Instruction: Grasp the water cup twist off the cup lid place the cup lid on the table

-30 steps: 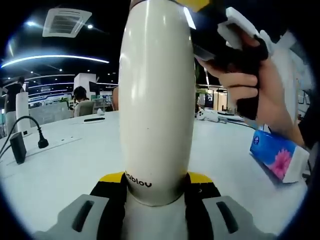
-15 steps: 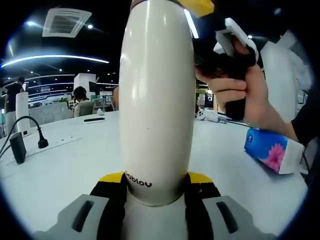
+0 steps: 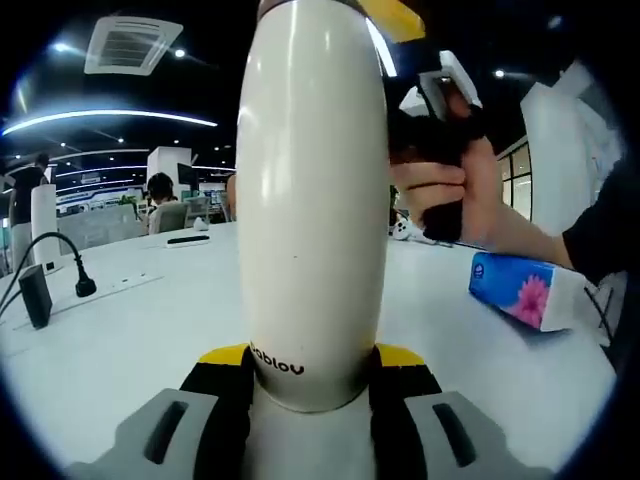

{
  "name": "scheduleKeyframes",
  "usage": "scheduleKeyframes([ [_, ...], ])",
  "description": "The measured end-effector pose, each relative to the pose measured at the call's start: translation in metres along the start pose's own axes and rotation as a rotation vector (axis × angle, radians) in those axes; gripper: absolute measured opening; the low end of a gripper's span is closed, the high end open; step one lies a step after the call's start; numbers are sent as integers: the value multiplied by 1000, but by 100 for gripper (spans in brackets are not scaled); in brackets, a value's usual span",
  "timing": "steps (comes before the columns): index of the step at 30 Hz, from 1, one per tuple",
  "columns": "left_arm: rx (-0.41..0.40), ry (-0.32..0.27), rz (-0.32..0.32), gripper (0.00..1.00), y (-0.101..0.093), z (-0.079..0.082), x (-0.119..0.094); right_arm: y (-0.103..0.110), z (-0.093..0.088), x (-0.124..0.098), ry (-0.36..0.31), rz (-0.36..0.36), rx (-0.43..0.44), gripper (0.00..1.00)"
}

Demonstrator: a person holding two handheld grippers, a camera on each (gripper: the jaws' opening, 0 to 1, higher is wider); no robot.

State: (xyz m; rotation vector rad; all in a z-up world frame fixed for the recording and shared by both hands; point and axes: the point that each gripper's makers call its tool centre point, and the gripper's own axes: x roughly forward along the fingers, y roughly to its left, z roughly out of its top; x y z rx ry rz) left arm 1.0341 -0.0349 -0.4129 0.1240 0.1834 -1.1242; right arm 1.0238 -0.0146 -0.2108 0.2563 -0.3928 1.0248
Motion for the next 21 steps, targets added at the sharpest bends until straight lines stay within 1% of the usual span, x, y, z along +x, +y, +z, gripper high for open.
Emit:
scheduleKeyframes([
  [5,0,-1,-1,47,0,0,0,1,1,0,2,58,-9,44],
  [12,0,-1,-1,47,-1,0,0,-3,2,1,-2,156,40,44],
  [17,0,-1,0,47,-1,0,0,2,1,0,-8,238,69,44],
  [19,0,0,0,47,-1,0,0,3,0,0,-13,278,109,44],
  [21,0,-1,1,47,-1,0,1,3,0,0,-14,301,133,44],
])
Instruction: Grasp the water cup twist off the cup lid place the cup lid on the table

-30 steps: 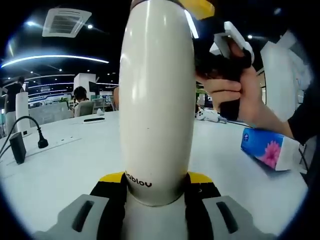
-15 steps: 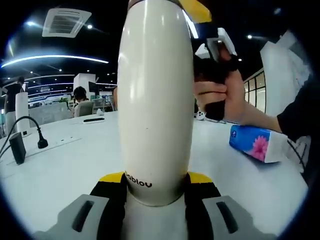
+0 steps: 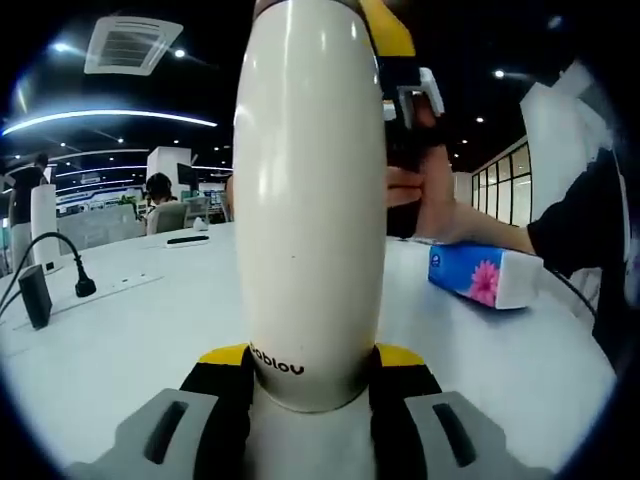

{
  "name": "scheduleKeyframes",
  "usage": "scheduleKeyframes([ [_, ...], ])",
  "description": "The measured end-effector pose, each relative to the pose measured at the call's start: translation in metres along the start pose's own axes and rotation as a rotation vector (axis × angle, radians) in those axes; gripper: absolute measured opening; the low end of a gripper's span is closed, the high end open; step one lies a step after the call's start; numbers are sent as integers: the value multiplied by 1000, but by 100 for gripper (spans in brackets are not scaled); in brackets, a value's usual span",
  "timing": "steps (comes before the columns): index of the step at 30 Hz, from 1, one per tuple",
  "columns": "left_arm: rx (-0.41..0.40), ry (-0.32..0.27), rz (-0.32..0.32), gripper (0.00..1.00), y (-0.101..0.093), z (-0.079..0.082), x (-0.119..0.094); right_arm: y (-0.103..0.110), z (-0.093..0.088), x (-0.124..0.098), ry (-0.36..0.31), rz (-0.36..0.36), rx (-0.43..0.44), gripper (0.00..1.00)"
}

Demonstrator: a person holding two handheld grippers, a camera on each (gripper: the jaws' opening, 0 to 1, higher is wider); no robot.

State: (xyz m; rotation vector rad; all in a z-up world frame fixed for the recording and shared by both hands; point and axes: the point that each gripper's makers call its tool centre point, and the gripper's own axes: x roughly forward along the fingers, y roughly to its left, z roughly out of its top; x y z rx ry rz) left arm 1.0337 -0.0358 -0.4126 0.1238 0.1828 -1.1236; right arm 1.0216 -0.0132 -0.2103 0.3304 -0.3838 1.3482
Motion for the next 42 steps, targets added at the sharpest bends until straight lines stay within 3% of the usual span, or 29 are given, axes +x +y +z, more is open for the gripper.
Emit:
scheduleKeyframes([
  [6,0,0,1,47,1,0,0,-2,0,1,-3,77,29,44],
  [26,0,-6,3,47,7,3,4,-4,1,7,-30,222,168,44],
  [31,-1,-6,2,47,6,3,4,-4,0,5,-21,212,188,45],
  [34,0,-7,-1,47,6,3,4,-6,0,5,-9,192,184,52],
  [42,1,-7,-3,47,5,3,3,-5,-4,5,45,102,69,59],
])
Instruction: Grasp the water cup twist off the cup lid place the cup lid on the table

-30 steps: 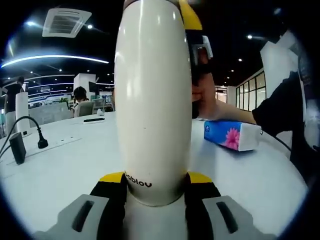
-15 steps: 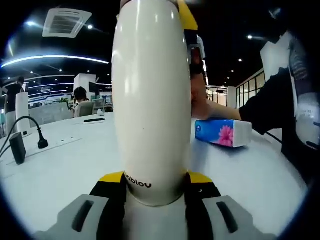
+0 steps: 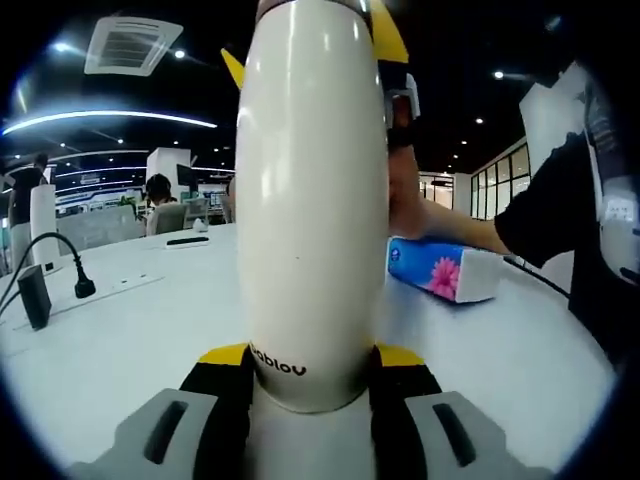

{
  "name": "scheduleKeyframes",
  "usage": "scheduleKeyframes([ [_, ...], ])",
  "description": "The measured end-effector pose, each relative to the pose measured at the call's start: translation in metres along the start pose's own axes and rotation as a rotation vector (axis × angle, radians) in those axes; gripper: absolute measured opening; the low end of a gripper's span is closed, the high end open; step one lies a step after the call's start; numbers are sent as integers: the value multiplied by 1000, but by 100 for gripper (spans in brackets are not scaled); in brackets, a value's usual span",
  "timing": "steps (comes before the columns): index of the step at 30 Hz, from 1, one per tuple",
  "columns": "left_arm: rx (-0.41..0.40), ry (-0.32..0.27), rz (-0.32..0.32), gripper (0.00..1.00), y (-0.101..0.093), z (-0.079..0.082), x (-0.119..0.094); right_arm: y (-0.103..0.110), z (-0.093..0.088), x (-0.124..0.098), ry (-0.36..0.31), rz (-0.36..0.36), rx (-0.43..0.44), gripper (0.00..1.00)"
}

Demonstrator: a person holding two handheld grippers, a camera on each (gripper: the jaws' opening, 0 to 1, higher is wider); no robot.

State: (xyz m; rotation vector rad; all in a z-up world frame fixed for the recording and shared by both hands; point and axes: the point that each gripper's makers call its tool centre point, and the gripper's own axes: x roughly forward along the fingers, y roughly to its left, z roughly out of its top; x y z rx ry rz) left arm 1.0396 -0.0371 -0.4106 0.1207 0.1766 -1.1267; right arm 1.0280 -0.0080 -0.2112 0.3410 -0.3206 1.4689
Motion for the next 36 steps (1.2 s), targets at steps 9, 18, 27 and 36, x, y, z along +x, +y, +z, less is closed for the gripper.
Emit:
scheduleKeyframes([
  [9,0,0,2,47,-3,0,-1,5,-3,-4,58,-206,-170,60],
  [18,-1,3,8,47,-4,-1,-2,-3,-8,-17,111,-469,-286,63],
  [27,-2,3,10,47,-4,-1,-3,12,-1,-19,133,-624,-407,62],
  [36,-2,4,11,47,-4,-1,-4,21,0,-20,130,-765,-432,61],
])
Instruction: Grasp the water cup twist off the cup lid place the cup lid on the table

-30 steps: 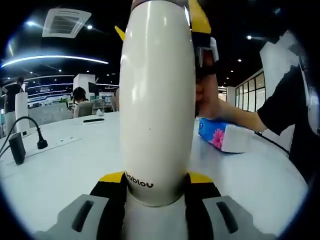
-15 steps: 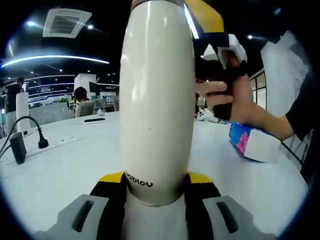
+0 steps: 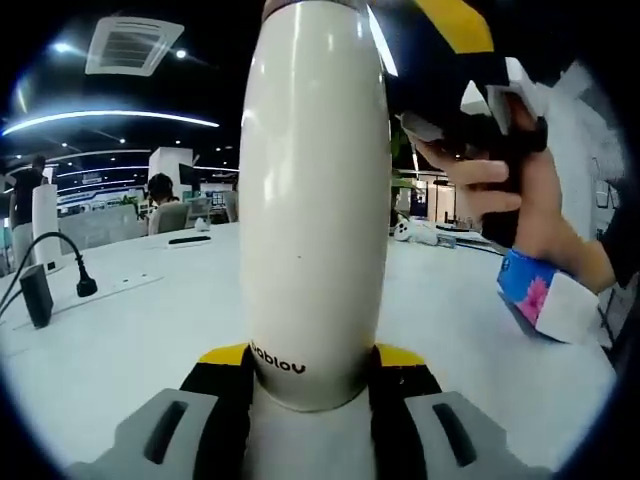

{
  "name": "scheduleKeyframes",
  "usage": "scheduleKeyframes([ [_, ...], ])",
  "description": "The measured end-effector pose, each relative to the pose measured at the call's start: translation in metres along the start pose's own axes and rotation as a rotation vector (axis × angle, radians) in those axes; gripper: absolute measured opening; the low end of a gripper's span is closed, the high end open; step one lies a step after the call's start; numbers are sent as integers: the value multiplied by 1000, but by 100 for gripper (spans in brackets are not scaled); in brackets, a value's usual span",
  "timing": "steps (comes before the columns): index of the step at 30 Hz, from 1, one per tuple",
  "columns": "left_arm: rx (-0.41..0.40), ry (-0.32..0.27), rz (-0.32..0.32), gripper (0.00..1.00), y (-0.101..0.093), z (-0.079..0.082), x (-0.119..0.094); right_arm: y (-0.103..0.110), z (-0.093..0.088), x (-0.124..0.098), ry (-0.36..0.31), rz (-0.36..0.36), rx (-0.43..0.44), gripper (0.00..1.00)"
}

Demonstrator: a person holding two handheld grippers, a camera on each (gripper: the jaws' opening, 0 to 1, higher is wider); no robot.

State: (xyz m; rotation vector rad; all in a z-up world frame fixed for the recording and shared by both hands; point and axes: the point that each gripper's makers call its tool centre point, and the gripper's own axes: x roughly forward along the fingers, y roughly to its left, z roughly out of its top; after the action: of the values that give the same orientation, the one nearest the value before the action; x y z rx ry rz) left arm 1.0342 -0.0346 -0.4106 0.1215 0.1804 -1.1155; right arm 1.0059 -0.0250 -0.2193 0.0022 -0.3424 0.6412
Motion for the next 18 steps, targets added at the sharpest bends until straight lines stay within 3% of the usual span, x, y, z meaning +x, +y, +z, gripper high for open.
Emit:
scheduleKeyframes([
  [8,-1,1,6,47,0,-1,-2,-10,2,-9,0,-131,32,58],
  [18,-2,1,9,47,0,-1,-2,4,2,-2,4,-138,-27,57],
])
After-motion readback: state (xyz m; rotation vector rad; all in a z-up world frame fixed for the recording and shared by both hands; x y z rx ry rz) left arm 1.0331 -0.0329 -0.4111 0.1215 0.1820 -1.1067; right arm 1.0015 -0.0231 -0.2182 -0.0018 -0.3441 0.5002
